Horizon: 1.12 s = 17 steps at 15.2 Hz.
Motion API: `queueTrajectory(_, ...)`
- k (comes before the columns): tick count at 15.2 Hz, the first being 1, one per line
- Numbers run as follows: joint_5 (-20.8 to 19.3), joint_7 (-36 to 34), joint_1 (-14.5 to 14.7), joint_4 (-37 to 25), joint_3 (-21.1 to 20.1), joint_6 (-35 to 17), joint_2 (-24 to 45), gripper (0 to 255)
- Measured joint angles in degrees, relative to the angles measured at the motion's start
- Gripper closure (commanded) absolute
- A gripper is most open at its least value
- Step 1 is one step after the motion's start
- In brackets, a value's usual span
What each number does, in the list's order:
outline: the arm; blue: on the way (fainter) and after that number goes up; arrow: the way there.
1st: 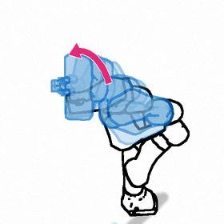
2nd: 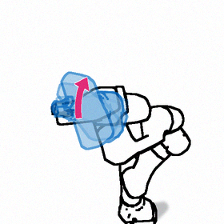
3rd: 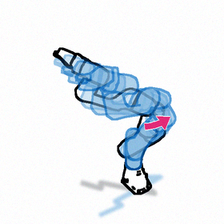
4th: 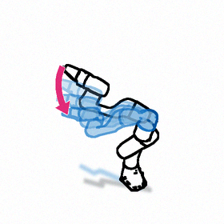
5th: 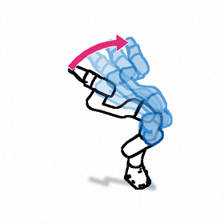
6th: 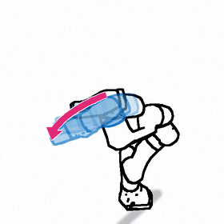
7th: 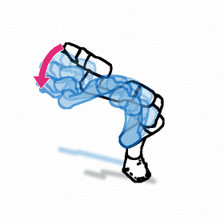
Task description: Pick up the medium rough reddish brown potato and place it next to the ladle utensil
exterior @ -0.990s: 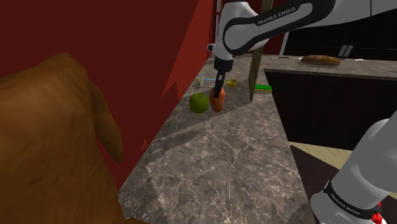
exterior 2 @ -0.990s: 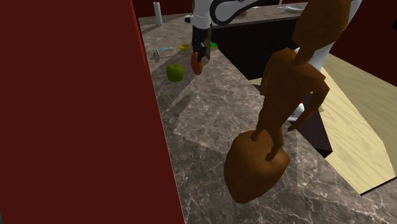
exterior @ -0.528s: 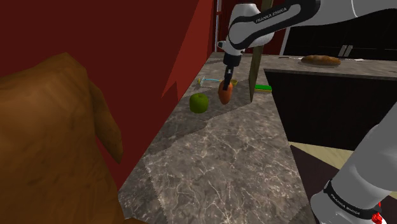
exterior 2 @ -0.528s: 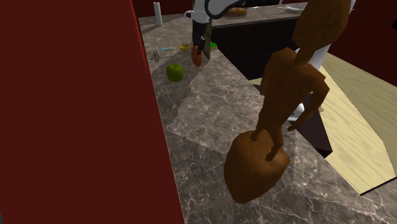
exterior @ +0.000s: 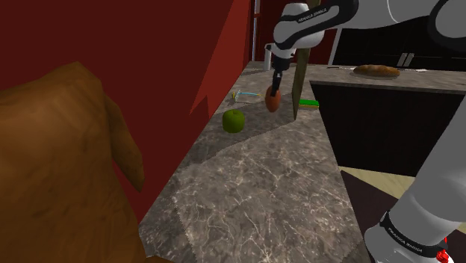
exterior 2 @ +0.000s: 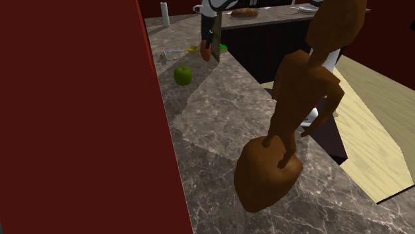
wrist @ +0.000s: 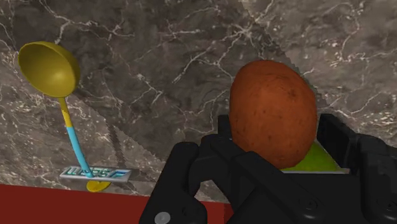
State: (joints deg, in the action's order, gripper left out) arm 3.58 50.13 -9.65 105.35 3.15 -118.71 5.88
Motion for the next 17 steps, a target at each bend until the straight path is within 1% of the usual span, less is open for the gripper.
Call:
queueTrajectory(3, 0.8, 3.3, -1.8, -3.5, 1.3, 1.0, 2.8, 255)
queueTrajectory(4, 1.2, 4.7, -2.7, -7.0, 1.8, 2.3, 5.0, 255)
queueTrajectory(8, 2.6, 9.2, -5.7, -15.0, 3.2, 5.0, 10.6, 255)
queueTrajectory(11, 3.8, 12.3, -8.2, -22.9, 4.0, 7.6, 16.2, 255)
queueTrajectory(13, 4.5, 14.1, -9.8, -27.1, 4.3, 9.0, 19.2, 255)
queueTrajectory(17, 6.0, 17.2, -13.9, -42.7, 4.7, 15.4, 28.8, 255)
